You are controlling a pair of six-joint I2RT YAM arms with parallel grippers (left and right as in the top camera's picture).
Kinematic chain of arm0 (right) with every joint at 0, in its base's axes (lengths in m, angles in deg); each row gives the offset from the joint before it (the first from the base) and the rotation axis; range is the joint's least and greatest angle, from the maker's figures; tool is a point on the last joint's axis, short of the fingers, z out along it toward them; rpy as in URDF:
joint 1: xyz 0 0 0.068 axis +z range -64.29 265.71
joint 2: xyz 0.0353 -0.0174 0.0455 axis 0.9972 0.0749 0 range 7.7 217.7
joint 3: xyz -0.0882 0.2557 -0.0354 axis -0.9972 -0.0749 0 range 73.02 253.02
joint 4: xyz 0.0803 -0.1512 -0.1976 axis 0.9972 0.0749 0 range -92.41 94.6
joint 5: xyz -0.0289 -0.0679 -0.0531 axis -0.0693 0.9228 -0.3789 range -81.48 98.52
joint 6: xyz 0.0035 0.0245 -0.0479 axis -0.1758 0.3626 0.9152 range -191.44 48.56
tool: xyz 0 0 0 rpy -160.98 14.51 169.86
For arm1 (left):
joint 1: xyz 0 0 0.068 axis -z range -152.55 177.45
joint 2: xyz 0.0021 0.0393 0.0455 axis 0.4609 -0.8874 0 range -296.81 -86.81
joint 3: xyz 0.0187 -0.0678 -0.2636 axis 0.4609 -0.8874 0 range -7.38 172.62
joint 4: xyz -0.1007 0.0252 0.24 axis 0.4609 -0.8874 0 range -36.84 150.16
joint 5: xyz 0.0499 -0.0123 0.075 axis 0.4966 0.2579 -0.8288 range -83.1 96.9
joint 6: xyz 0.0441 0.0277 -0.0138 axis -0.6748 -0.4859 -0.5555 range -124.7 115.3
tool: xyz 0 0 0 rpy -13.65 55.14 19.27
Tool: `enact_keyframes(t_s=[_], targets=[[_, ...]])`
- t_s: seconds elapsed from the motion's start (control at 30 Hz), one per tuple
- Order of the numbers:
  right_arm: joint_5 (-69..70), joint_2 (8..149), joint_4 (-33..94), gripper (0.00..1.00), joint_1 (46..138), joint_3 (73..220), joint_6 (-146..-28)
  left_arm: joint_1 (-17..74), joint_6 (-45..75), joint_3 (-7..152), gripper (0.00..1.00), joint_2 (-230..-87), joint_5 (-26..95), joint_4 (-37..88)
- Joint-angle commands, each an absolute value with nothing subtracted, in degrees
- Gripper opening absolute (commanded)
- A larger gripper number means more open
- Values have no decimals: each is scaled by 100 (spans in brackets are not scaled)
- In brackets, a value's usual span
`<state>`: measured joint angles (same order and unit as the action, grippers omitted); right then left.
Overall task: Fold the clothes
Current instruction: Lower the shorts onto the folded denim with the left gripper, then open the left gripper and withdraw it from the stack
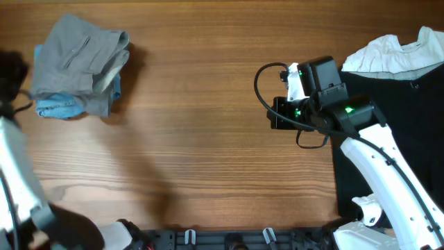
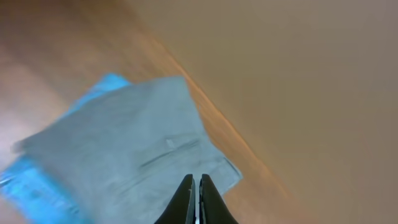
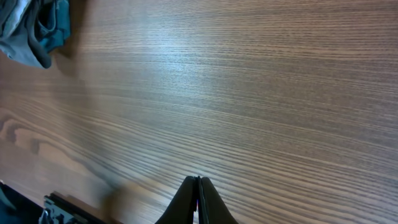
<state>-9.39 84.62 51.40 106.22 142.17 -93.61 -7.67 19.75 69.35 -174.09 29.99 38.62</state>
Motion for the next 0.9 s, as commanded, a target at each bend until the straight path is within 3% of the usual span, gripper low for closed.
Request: enact_keyframes(t_s=[0.0, 0.03, 0.27, 0.4, 0.63, 0.77, 0.87], targets=[[-884, 8473, 5170, 6, 10626, 14239, -9265, -168, 1518, 6918, 4, -18537, 2280, 4116], [-887, 8473, 5190, 6, 10626, 14239, -9267, -102, 1513, 6918, 8, -18795, 2239, 4155], [-884, 8473, 5229, 6, 10626, 14239, -9311, -144, 1424, 6918, 4, -20421, 2224, 3595], [-884, 8473, 5229, 6, 10626, 14239, -9309, -292, 1336, 6920, 4, -20557, 2224, 3261], [-880, 8473, 5227, 5, 10626, 14241, -9304, -461, 954, 6926, 5, -19322, 2940, 3191], [-384, 8311, 5223, 4, 10648, 14328, -9355, -268, 141, 6937, 18, -17726, 3898, 3176], [222, 7999, 5231, 4, 10648, 14521, -9385, -13, -279, 6937, 27, -16782, 3946, 2953]])
